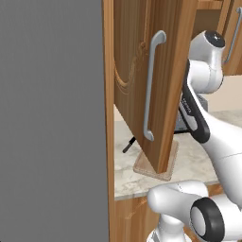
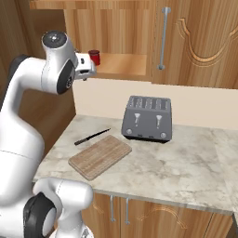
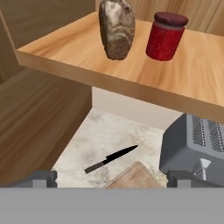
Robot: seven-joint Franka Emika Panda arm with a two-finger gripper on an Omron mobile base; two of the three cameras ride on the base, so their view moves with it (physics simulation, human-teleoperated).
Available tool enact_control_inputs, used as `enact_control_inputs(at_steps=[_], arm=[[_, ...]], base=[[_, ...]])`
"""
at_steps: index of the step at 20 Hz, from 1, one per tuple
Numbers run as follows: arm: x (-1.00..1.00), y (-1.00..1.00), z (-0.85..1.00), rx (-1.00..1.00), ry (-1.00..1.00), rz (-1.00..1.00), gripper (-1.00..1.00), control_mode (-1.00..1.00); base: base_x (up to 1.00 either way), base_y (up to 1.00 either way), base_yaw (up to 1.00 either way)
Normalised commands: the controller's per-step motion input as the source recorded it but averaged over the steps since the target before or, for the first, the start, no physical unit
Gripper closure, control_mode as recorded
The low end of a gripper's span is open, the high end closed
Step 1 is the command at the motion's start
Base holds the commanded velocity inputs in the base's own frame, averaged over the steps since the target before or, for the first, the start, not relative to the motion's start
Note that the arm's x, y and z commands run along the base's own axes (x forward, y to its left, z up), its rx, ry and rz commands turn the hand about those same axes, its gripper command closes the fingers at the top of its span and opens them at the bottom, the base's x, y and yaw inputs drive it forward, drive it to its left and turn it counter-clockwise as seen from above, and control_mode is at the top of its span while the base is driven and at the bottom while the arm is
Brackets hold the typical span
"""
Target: Pick the bread, place it on the cutting board, pick the jam, place it on the counter, and close the cabinet.
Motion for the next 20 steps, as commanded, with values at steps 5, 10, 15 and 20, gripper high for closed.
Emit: enact_control_inputs(at_steps=[5, 10, 15, 20], arm=[[0.11, 0.00, 0.43, 0.00, -0.07, 0.00, -1.00, -1.00], [0.12, 0.06, 0.27, 0.00, -0.03, 0.00, -1.00, -1.00], [0.27, 0.15, 0.13, 0.00, 0.00, 0.00, -1.00, -1.00], [0.40, 0.10, 0.03, 0.00, 0.00, 0.00, -1.00, -1.00]], base=[[0.00, 0.00, 0.00], [0.00, 0.00, 0.00], [0.00, 0.00, 0.00], [0.00, 0.00, 0.00]])
